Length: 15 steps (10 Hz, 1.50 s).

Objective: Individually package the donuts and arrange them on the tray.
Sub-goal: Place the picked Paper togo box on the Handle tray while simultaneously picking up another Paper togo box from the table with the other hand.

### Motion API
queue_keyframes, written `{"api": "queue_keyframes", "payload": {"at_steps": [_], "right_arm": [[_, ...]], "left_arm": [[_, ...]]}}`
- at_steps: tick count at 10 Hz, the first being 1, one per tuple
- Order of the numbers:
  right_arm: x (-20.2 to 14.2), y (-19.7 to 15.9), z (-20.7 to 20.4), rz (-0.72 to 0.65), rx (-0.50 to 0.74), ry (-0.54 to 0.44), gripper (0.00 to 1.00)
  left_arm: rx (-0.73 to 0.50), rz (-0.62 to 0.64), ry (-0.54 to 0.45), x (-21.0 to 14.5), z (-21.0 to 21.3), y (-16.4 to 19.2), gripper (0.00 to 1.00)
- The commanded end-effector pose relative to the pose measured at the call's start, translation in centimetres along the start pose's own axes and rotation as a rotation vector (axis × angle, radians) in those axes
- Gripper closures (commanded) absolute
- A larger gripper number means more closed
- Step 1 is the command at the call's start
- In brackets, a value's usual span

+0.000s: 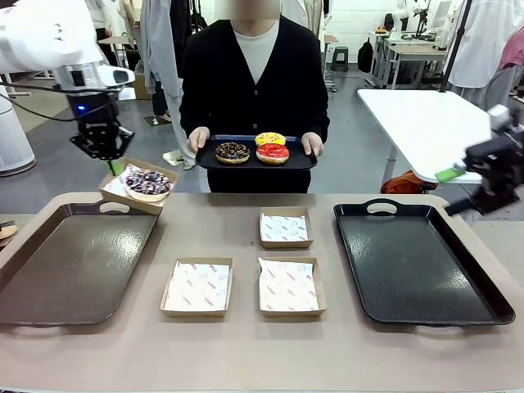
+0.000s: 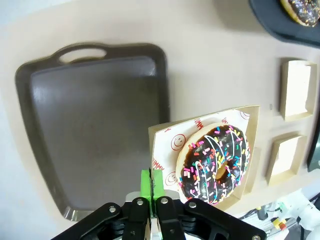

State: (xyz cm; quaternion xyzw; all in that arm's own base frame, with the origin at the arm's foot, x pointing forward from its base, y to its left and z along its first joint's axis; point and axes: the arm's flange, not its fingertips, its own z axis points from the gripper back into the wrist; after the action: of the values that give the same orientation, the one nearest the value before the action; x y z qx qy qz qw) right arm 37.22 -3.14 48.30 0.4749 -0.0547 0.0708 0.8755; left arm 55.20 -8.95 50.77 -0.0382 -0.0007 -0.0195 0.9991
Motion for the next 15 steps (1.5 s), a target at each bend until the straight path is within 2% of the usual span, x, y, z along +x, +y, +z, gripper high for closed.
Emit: {"api": "queue_keyframes", "payload": {"at_steps": [1,3,5,7,10,12,15], "right_arm": [[4.0,3.0,-2.1,0.007,-0.136,0.040,0.00],[7.3,6.5,-6.7,0.044,-0.280,0.071,0.00],[10.2,7.0,-11.1,0.079,-0.418,0.092,0.00],[12.7,5.9,-15.5,0.097,-0.564,0.077,0.00],[15.3,4.9,-20.8,0.127,-0.656,0.063,0.00],[15.9,5.3,-23.8,0.136,-0.688,0.074,0.00],[16.8,4.9,-26.1,0.100,-0.709,0.089,0.00]], "left_arm": [[-0.057,-0.014,-0.043,-3.2,-0.1,2.5,0.99],[-0.067,0.030,-0.059,-5.1,-0.2,5.9,0.99],[-0.090,0.040,-0.062,-5.4,-1.0,8.4,0.99],[-0.100,0.048,-0.054,-4.3,-2.1,10.3,0.99],[-0.083,0.048,-0.032,-3.3,-3.3,11.7,0.99],[-0.067,0.072,-0.028,-4.5,-2.6,11.0,0.99],[-0.067,0.072,-0.028,-4.5,-2.6,11.0,0.99]]}}
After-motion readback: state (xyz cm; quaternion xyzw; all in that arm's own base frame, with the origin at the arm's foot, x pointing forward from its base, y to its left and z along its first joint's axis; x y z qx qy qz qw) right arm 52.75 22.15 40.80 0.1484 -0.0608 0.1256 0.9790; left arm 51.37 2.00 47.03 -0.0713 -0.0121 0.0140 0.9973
